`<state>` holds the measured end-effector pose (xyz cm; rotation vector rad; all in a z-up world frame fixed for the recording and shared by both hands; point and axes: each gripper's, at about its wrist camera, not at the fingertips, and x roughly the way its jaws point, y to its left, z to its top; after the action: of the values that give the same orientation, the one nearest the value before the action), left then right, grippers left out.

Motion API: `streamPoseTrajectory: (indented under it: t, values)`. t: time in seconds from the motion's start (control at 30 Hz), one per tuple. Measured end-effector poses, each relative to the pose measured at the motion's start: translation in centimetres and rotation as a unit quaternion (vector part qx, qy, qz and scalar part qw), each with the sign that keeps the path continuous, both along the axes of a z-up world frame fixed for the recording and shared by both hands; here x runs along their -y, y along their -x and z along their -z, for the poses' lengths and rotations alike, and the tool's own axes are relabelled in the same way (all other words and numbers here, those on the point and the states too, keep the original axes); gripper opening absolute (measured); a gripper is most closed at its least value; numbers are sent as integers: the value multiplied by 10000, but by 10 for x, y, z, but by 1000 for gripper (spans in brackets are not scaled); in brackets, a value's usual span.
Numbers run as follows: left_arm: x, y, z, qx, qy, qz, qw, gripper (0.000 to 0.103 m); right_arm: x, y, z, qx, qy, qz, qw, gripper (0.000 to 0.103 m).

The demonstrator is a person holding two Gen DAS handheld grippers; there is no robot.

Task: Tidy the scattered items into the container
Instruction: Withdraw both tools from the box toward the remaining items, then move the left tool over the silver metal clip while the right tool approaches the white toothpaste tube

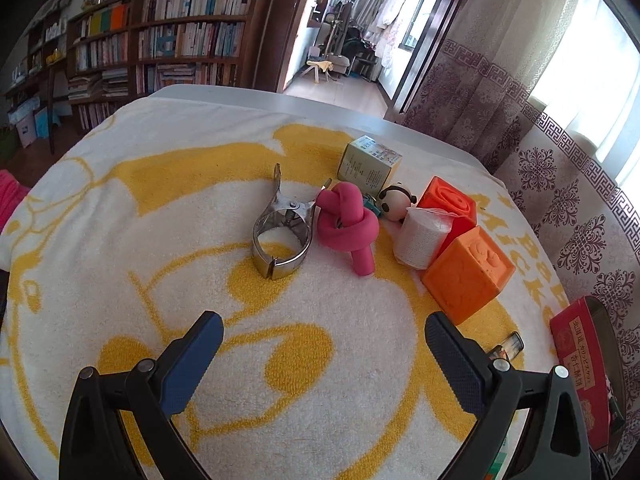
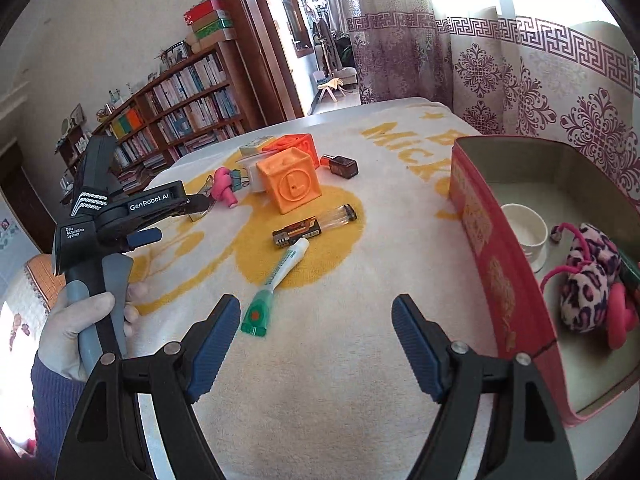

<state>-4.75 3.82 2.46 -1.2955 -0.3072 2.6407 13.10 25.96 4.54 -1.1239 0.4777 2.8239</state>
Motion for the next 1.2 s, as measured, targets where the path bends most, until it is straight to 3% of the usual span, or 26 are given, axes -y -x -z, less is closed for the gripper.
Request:
streamPoseTrajectory:
  t: [0.23, 0.43, 0.77, 1.2]
  values:
    - [16, 9, 6, 2, 235, -188, 9995, 102, -13, -4, 8, 111, 290, 165, 9994, 81]
    - [17, 28, 14, 338, 406, -113, 9985, 102, -13, -8, 3, 61, 269, 131, 9995, 81]
    - [11, 85, 24, 801, 1218, 235, 9890, 102, -9, -9, -2, 2, 285, 65, 9996, 81]
    - [1, 109, 29, 374, 1255, 520, 9900, 102, -4, 5, -2, 80, 301, 0, 9995, 81]
